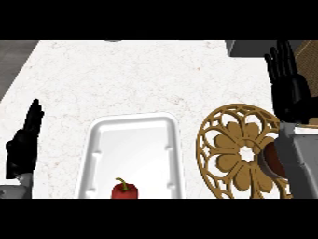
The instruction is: Pick the cupcake from the placemat and place it in the basket
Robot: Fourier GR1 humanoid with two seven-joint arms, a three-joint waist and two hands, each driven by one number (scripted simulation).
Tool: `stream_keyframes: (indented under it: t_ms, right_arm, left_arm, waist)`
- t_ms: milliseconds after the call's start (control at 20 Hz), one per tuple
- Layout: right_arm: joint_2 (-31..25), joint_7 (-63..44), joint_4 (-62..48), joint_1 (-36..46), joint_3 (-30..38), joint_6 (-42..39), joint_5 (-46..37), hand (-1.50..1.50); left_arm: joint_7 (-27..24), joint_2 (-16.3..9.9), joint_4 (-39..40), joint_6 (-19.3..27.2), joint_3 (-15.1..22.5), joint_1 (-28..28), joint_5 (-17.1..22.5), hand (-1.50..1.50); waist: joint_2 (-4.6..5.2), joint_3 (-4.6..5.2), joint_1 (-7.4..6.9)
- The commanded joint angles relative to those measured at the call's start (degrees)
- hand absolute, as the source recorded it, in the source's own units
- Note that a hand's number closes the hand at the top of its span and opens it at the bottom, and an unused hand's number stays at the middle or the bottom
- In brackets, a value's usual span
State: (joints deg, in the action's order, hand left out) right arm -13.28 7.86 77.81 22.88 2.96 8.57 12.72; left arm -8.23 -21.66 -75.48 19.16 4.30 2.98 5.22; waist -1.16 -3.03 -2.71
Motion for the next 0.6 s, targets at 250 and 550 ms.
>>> stream_keyframes:
  t_ms: [250,550]
  right_arm:
    - [-8.55,1.98,-3.93,4.68,9.58,-32.0,24.58,1.5]
    - [-8.31,21.6,10.77,-4.54,-9.35,-33.68,-4.3,-1.5]
  left_arm:
    - [10.23,-2.57,-3.48,-7.21,-0.05,5.45,5.14,0.0]
    - [16.09,-3.05,-2.36,-12.23,-0.35,7.53,9.37,0.0]
  waist:
    - [1.77,2.42,2.43]
    - [1.08,2.97,3.47]
